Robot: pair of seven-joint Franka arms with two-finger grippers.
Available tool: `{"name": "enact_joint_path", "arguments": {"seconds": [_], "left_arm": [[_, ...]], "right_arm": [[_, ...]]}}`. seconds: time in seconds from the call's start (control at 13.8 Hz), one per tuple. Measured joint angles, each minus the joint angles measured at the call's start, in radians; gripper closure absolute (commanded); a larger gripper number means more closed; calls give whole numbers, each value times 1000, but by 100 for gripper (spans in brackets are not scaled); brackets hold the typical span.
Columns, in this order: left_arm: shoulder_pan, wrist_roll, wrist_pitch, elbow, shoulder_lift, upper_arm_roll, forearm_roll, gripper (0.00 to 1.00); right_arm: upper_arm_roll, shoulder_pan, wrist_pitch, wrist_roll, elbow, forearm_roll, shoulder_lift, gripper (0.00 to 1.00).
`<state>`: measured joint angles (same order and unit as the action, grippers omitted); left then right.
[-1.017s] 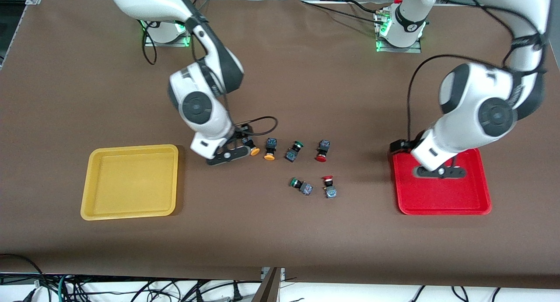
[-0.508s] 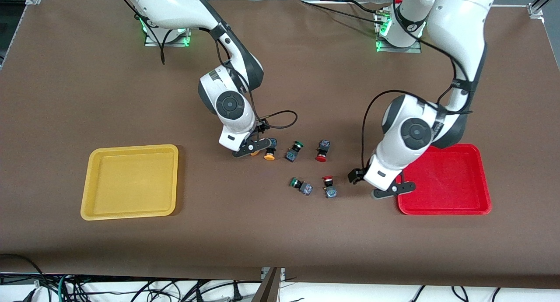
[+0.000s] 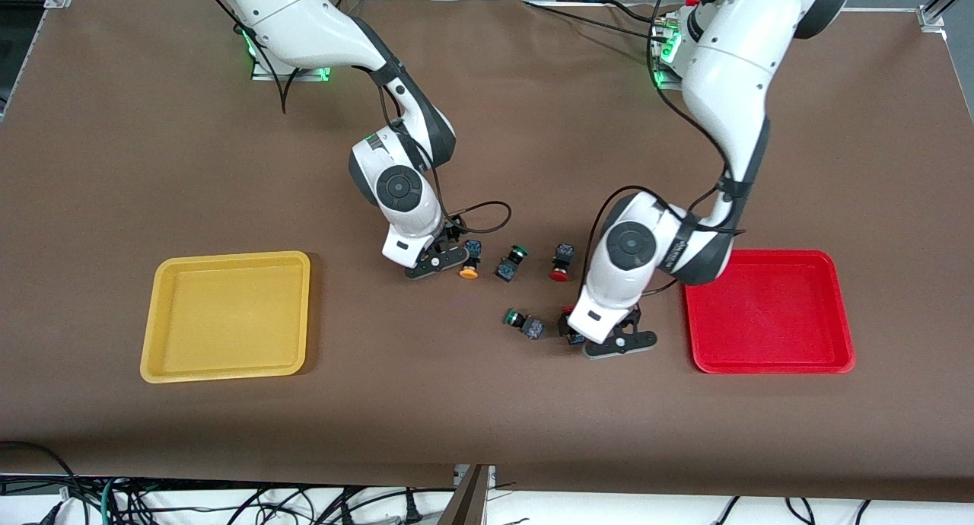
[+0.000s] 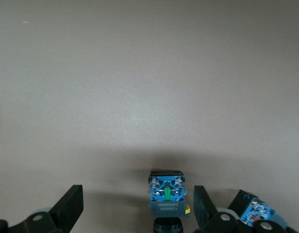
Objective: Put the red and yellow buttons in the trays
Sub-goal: 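Grasp a yellow button with the right gripper while the left gripper grasps a red button, then carry the yellow button to the yellow tray while the left gripper carries its button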
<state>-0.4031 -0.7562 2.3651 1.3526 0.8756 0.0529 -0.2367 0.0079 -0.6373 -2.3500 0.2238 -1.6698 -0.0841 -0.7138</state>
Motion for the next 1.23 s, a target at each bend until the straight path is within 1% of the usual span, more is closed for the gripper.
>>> {"name": "enact_joint_path", "arguments": {"seconds": [0.07, 0.22, 0.29, 0.36, 0.44, 0.51, 0.58, 0.65, 0.73, 0.87, 1.02, 1.09, 1.16, 1.23], "left_arm": [[-27, -8, 1, -8, 20, -15, -9, 0], [-65, -15, 5, -13, 44, -28, -18, 0], [-75, -16, 5, -14, 48, -30, -28, 2], [-80, -19, 5, -14, 51, -32, -46, 38], [-80, -19, 5, -14, 51, -34, -65, 65], [-80, -19, 5, -14, 52, -36, -80, 70], [-80, -19, 4, -14, 53, -38, -82, 77], [-80, -19, 4, -13, 55, -38, -82, 81], [-80, -19, 4, -13, 57, -38, -82, 84], [-80, -19, 4, -14, 58, -39, -82, 86], [-79, -22, -8, -20, 55, -45, -82, 85], [-79, -24, -46, -31, 45, -58, -82, 86], [-77, -23, -95, -45, 26, -78, -82, 86], [-72, -18, -138, -54, -2, -100, -82, 86]], "right_arm": [[0, -1, -2, 0, 0, 0, -4, 25], [0, -1, -2, 0, -4, 0, -5, 62], [-1, -1, -2, 0, -5, 0, -5, 81], [-2, -1, -2, 0, -7, 0, -5, 93], [-4, 0, -2, 0, -8, 0, -5, 95], [-8, 0, -2, 0, -7, 0, -3, 95], [-17, 0, 2, -3, -7, 0, 3, 95], [-36, 1, 24, -11, -5, 1, 16, 96], [-65, 1, 66, -40, -2, 2, 37, 95], [-156, 3, 140, -172, 1, 3, 89, 95], [-284, 8, 190, -382, 1, 3, 126, 94], [-343, 22, 194, -497, 0, 1, 130, 93], [-375, 55, 190, -590, -2, -1, 128, 88], [-382, 104, 175, -660, -6, -2, 124, 81]]}}
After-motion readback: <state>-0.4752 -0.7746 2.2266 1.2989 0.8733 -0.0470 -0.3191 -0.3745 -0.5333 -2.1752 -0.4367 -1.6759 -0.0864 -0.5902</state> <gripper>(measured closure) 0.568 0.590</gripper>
